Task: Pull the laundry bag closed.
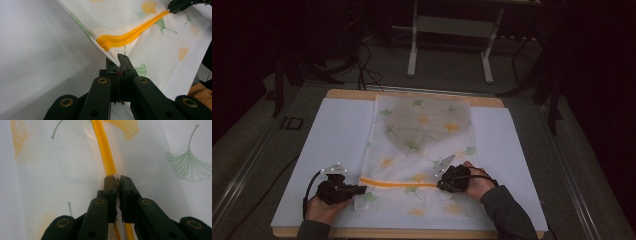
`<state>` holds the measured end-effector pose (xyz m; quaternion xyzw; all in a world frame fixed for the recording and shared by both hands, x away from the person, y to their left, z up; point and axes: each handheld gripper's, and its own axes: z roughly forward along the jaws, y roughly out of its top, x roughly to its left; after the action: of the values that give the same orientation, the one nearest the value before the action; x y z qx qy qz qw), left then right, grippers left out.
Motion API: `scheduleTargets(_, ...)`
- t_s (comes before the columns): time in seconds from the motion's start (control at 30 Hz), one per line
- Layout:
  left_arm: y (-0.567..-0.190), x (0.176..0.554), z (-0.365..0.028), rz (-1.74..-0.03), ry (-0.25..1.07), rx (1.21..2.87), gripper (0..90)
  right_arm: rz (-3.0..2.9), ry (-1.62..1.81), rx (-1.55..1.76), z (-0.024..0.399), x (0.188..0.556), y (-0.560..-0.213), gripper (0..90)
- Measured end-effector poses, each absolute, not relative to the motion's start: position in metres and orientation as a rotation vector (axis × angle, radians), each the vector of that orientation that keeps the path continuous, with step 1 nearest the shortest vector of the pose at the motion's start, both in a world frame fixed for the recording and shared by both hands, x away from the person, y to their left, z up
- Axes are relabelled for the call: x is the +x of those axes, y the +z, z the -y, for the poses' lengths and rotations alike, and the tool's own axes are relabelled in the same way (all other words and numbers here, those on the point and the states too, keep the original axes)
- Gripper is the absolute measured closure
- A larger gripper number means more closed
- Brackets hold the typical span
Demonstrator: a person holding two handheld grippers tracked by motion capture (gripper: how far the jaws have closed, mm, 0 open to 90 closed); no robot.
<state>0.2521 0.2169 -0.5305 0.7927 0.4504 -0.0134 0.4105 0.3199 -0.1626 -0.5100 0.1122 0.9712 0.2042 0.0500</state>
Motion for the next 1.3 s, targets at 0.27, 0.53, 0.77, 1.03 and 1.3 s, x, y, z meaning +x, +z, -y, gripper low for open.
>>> scheduleTargets(0.27,-0.53,0.252,-0.217,-1.137,-0.035,1.994,88.4,-2.953,0.626,0.355,0.169,0.32,-0.51,84.9)
scheduleTargets(0.53,-0.53,0.252,-0.217,-1.136,-0.032,1.995,88.4,-2.953,0.62,0.36,0.172,0.319,-0.51,84.9)
scheduleTargets(0.77,-0.53,0.251,-0.217,-1.137,-0.031,1.995,88.4,-2.951,0.606,0.367,0.179,0.32,-0.509,84.9)
scheduleTargets(1.03,-0.531,0.251,-0.217,-1.136,-0.03,1.996,88.4,-2.948,0.607,0.395,0.189,0.32,-0.509,84.9)
scheduleTargets(1.3,-0.531,0.251,-0.217,-1.135,-0.033,1.994,88.4,-2.949,0.589,0.404,0.194,0.32,-0.509,84.9)
